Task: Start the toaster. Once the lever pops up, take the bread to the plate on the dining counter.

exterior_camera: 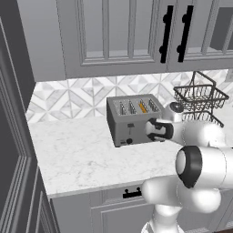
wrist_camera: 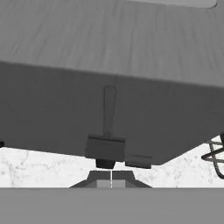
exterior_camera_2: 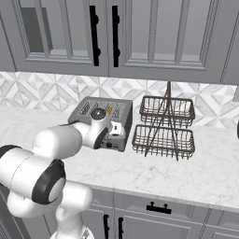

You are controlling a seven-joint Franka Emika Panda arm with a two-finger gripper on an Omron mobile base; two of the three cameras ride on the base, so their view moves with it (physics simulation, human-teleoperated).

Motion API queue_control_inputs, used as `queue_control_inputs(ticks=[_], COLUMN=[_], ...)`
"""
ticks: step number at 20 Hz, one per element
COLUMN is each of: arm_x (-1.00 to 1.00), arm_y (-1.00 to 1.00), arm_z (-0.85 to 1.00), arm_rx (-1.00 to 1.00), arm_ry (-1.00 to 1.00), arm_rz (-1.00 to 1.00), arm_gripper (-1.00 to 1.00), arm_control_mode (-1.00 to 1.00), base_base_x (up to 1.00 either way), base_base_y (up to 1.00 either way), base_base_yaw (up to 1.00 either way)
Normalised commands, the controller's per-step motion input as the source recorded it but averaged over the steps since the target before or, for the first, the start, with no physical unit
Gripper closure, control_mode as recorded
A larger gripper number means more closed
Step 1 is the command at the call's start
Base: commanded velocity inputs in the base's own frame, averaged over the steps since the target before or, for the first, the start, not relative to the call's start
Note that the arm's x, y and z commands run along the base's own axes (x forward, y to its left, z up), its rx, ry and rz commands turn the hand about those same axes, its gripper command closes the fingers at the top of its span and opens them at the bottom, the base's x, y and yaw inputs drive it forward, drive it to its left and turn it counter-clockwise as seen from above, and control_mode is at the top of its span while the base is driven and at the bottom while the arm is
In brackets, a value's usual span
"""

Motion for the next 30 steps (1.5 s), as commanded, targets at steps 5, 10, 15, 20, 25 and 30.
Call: queue_control_inputs(ticks=[5, 10, 15, 20, 25, 30], arm_x=[-0.21, -0.23, -0.13, 0.0, 0.0, 0.01], arm_y=[0.0, 0.0, 0.04, 0.29, 0.44, 0.22], arm_z=[0.59, 0.79, 0.64, 0.38, 0.23, 0.1], arm_rx=[0.0, 0.0, 0.02, 0.01, 0.0, 0.0], arm_ry=[-0.07, 0.0, 0.0, -0.08, -0.12, -0.2], arm_rz=[0.0, 0.0, 0.0, -0.01, -0.05, -0.09], arm_gripper=[1.0, 1.0, 1.0, 1.0, 1.0, 1.0], arm_control_mode=[-1.0, -1.0, -1.0, -1.0, -1.0, -1.0], base_base_x=[0.0, 0.0, 0.0, 0.0, 0.0, 0.0], base_base_y=[0.0, 0.0, 0.0, 0.0, 0.0, 0.0], base_base_yaw=[0.0, 0.0, 0.0, 0.0, 0.0, 0.0])
